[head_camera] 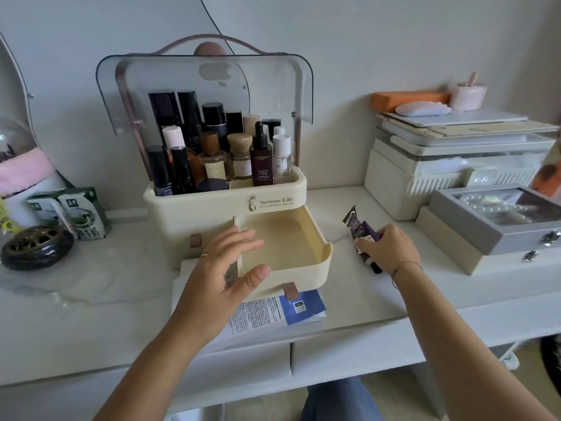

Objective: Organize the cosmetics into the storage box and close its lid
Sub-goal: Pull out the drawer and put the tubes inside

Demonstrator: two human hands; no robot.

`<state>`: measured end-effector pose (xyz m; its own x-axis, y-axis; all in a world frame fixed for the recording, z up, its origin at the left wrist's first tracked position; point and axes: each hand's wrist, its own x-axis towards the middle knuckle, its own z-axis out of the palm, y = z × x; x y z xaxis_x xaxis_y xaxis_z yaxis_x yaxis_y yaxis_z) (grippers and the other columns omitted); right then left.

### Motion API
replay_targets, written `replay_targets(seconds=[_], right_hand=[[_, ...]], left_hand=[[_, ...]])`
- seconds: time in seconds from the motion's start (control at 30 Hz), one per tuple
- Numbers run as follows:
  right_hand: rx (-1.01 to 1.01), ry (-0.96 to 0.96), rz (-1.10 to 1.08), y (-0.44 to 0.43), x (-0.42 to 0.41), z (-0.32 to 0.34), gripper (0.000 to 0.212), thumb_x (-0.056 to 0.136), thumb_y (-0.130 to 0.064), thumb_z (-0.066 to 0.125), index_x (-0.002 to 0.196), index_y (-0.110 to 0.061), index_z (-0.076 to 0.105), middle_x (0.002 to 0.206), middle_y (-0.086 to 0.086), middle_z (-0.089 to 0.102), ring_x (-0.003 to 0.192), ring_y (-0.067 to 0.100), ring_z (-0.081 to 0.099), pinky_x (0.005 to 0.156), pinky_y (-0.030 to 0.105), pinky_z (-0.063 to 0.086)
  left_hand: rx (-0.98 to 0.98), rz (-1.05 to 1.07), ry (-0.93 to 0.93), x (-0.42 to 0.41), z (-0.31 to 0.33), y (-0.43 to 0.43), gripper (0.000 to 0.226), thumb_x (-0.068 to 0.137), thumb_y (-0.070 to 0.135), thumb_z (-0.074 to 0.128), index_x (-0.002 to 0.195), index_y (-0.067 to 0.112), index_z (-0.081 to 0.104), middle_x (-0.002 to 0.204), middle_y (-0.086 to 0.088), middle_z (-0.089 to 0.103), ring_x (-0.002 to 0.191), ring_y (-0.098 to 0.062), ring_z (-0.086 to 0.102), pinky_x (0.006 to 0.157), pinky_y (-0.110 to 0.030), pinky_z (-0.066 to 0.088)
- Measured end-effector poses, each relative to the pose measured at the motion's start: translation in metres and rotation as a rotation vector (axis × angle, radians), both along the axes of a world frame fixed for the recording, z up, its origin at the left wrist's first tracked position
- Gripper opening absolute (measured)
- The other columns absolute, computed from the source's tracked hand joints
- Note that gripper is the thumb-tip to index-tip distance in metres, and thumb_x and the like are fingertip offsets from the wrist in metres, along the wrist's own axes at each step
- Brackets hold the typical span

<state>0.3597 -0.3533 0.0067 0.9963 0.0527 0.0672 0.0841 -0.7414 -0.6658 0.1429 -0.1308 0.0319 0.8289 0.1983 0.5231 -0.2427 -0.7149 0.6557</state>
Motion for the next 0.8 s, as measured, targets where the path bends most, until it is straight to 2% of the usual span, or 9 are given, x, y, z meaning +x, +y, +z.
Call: replay_targets(seconds=[0.13,0.23,0.3,0.37,0.43,0.53,0.6,0.7,0.8], right_hand=[[-0.094,0.033,0.050,0.002,0.006,0.002,0.042,0.073,-0.054,0.064,0.074,-0.014,0.051,0.056,0.000,0.057,0.050,0.017,0.052,0.048,0.026,0.039],[-0.075,0.024,-0.002,0.006,0.005,0.003,0.059,0.071,-0.074,0.050,0.072,-0.015,0.051,0.062,0.003,0.057,0.056,0.020,0.053,0.051,0.028,0.036],[0.000,-0.011,-0.058,0.007,0.001,0.003,0.058,0.079,-0.069,0.040,0.078,-0.012,0.052,0.074,0.007,0.060,0.069,0.026,0.054,0.059,0.032,0.038],[0.133,-0.102,-0.109,0.009,-0.005,0.008,0.051,0.089,-0.057,0.035,0.086,-0.008,0.051,0.083,0.011,0.059,0.076,0.030,0.051,0.064,0.034,0.035],[0.316,-0.216,-0.105,0.014,-0.016,0.026,0.043,0.094,-0.047,0.034,0.088,-0.008,0.049,0.081,0.009,0.055,0.078,0.029,0.050,0.066,0.032,0.033],[0.690,-0.256,0.144,0.032,-0.047,0.076,0.027,0.094,-0.041,0.042,0.081,-0.021,0.053,0.068,-0.002,0.051,0.068,0.019,0.048,0.061,0.031,0.037],[0.787,-0.280,0.373,0.044,-0.073,0.105,0.017,0.089,-0.040,0.052,0.079,-0.030,0.060,0.066,-0.008,0.057,0.061,0.008,0.053,0.055,0.026,0.045],[0.745,-0.268,0.655,0.063,-0.099,0.121,0.005,0.083,-0.033,0.064,0.088,-0.032,0.065,0.076,-0.007,0.066,0.068,0.006,0.059,0.063,0.021,0.053],[0.437,-0.353,0.751,0.076,-0.106,0.112,0.015,0.077,-0.025,0.071,0.091,-0.025,0.069,0.085,-0.004,0.066,0.076,0.009,0.059,0.069,0.014,0.050]], left_hand=[[0.004,0.002,-0.001,0.001,-0.002,0.001,0.036,0.085,0.050,0.060,0.115,0.030,0.062,0.132,0.014,0.054,0.135,0.005,0.032,0.105,-0.006,0.022],[0.005,0.009,0.003,0.001,-0.002,0.001,0.040,0.084,0.056,0.058,0.114,0.029,0.062,0.131,0.015,0.053,0.135,0.005,0.031,0.106,-0.006,0.022],[-0.001,0.009,0.009,0.001,-0.002,0.001,0.040,0.083,0.054,0.057,0.115,0.029,0.063,0.132,0.015,0.053,0.135,0.006,0.030,0.107,-0.008,0.022],[-0.007,0.011,0.014,0.001,-0.002,0.001,0.043,0.083,0.052,0.057,0.117,0.027,0.062,0.134,0.014,0.052,0.135,0.005,0.030,0.110,-0.018,0.025],[-0.021,0.022,0.023,0.000,-0.003,0.000,0.049,0.083,0.055,0.057,0.123,0.027,0.059,0.139,0.015,0.048,0.135,0.005,0.030,0.110,-0.021,0.026],[-0.054,0.026,0.036,0.000,-0.006,-0.002,0.060,0.081,0.064,0.053,0.133,0.035,0.047,0.147,0.022,0.035,0.136,0.009,0.025,0.108,-0.015,0.025],[-0.123,0.015,0.043,0.000,-0.008,-0.003,0.066,0.079,0.067,0.053,0.137,0.040,0.039,0.148,0.025,0.030,0.135,0.010,0.025,0.109,-0.026,0.033],[-0.236,0.001,0.053,-0.001,-0.008,-0.004,0.075,0.075,0.067,0.058,0.140,0.040,0.032,0.148,0.020,0.031,0.133,0.001,0.035,0.101,-0.044,0.046],[-0.228,0.012,0.057,-0.003,-0.010,-0.002,0.077,0.076,0.065,0.059,0.142,0.040,0.028,0.145,0.015,0.039,0.131,-0.005,0.041,0.100,-0.041,0.047]])
